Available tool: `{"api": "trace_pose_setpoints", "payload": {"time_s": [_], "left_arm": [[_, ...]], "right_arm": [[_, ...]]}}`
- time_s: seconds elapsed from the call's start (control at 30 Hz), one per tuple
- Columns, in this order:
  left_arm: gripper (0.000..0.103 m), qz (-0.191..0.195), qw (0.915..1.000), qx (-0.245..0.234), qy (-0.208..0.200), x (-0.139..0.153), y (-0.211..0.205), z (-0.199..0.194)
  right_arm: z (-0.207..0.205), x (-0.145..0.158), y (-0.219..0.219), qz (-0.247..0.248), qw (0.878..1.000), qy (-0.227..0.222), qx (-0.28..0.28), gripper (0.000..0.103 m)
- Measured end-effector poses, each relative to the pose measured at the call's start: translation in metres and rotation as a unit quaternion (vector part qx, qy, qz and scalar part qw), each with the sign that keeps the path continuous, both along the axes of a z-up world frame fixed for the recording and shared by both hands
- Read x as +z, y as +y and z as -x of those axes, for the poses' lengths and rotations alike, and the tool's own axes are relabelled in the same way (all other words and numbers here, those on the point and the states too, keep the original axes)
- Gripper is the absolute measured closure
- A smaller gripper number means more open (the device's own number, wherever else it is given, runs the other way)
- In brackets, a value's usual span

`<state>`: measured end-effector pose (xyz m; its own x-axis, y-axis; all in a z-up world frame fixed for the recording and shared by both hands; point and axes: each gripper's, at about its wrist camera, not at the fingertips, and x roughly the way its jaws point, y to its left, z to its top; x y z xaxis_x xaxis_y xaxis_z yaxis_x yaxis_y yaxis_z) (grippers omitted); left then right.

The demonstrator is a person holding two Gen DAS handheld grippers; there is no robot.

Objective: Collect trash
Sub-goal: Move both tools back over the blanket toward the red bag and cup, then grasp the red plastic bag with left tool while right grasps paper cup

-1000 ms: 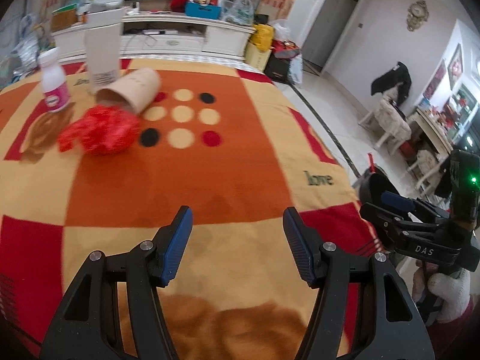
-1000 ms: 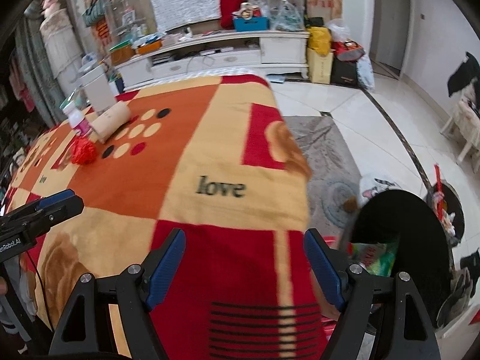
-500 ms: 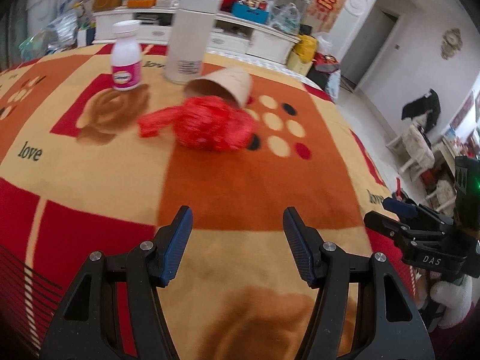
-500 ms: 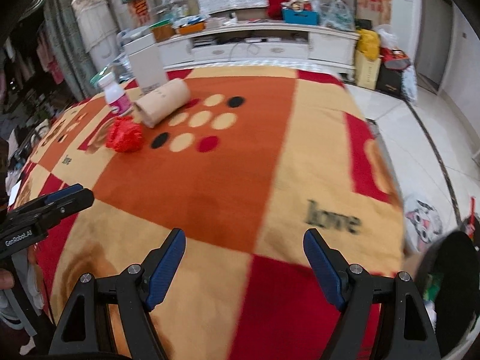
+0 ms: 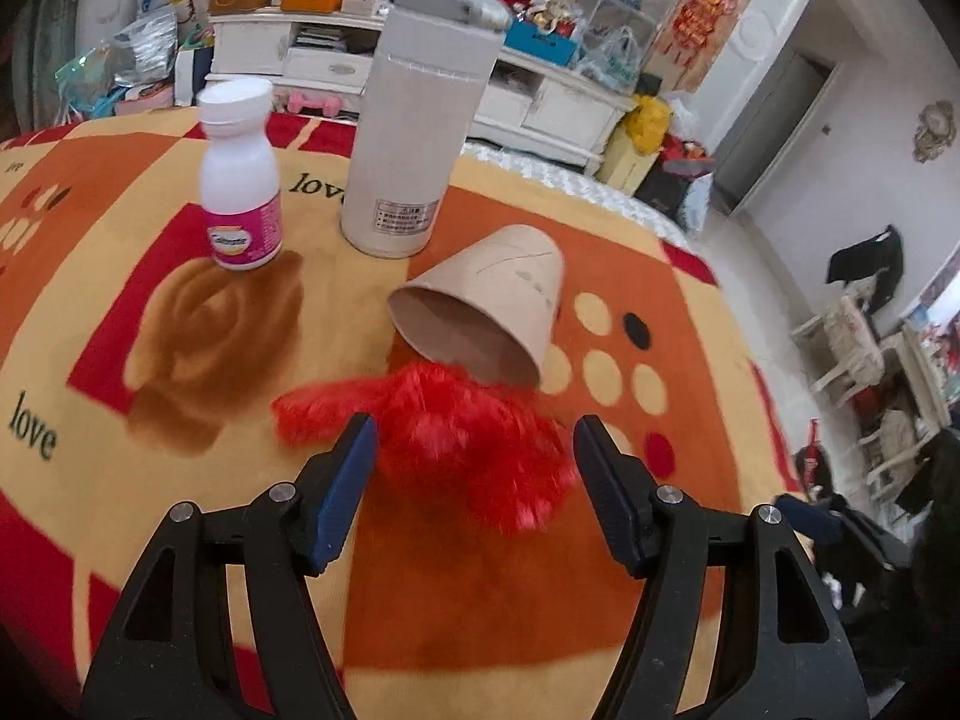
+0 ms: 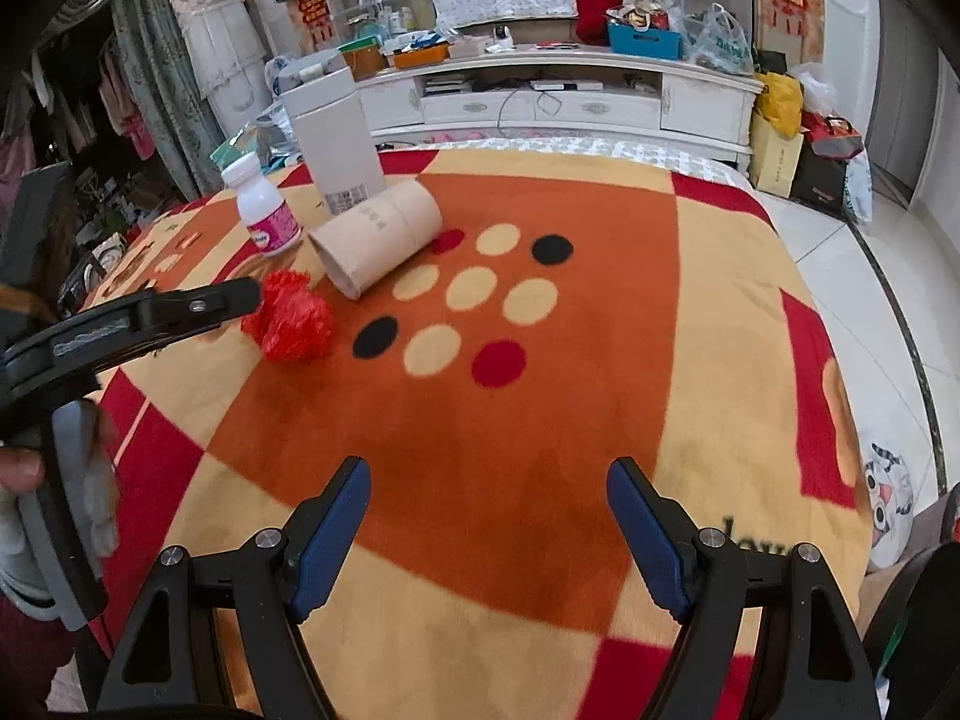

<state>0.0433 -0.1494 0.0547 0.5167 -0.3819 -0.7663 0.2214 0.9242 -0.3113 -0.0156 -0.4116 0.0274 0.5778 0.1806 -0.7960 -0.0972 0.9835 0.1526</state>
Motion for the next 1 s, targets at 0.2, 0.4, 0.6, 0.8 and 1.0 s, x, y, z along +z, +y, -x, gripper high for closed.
{"api": "trace_pose_setpoints", "payload": {"time_s": [0.2, 0.4, 0.6, 0.8, 1.0], "left_arm": [[0.055, -0.024, 0.9995, 0.007, 0.021, -0.028, 0.001, -0.014], [0.065, -0.02, 0.9997, 0.005, 0.011, -0.019, 0.031, -0.01], [0.065, -0.014, 0.9995, 0.03, -0.002, -0.004, 0.066, -0.008], [0.065, -0.022, 0.9994, 0.023, -0.014, -0.003, 0.08, 0.001], [0.065, -0.022, 0.9996, 0.016, -0.01, -0.008, 0.085, 0.006]], "right_arm": [[-0.031, 0.006, -0.001, -0.027, 1.0, 0.004, -0.006, 0.024], [-0.077, 0.013, 0.021, -0.066, 0.998, 0.008, -0.001, 0.021], [-0.132, 0.001, 0.048, -0.115, 0.992, 0.038, -0.02, 0.02], [-0.178, -0.017, 0.067, -0.146, 0.985, 0.068, -0.057, 0.02], [-0.194, -0.036, 0.076, -0.175, 0.979, 0.08, -0.064, 0.022]]}}
